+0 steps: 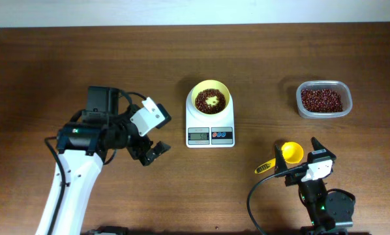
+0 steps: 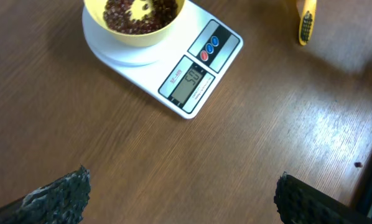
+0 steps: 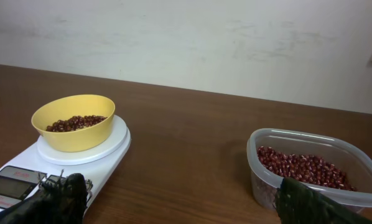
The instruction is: Scoop item into bowl and weigh 50g on scale
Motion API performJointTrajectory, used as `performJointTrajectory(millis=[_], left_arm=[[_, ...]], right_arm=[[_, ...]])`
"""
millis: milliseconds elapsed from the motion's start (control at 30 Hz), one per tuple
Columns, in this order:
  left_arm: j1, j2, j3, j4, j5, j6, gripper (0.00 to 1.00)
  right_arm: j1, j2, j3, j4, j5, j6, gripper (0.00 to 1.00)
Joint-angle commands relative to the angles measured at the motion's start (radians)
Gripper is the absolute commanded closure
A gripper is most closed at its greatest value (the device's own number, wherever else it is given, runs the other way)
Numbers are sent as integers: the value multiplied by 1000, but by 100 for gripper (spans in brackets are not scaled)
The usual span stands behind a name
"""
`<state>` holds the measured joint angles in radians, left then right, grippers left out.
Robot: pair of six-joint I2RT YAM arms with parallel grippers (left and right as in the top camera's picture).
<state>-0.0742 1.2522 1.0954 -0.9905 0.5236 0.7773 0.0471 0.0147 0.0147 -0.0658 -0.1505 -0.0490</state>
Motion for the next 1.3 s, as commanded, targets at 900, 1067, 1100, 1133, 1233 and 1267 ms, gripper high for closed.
performJointTrajectory(millis=[900,1067,1100,1133,1233,1267], left_arm=[[245,-1246,-186,-140,-68,-865,1],[248,-1246,-463,267,-166,-867,1],[248,-1246,-581,399,-173,-867,1],[248,-1246,-671,507,-173,-867,1],[247,-1246,-912,807,-169,-867,1],[247,-1246,-961,849,-169,-867,1]], right_arm=[[-8,-11,-9,-1,2,1,1],[-8,-11,-9,-1,2,1,1],[-8,-11,-9,-1,2,1,1],[-8,-11,-9,-1,2,1,1],[-8,-11,-9,-1,2,1,1],[-8,-11,-9,-1,2,1,1]])
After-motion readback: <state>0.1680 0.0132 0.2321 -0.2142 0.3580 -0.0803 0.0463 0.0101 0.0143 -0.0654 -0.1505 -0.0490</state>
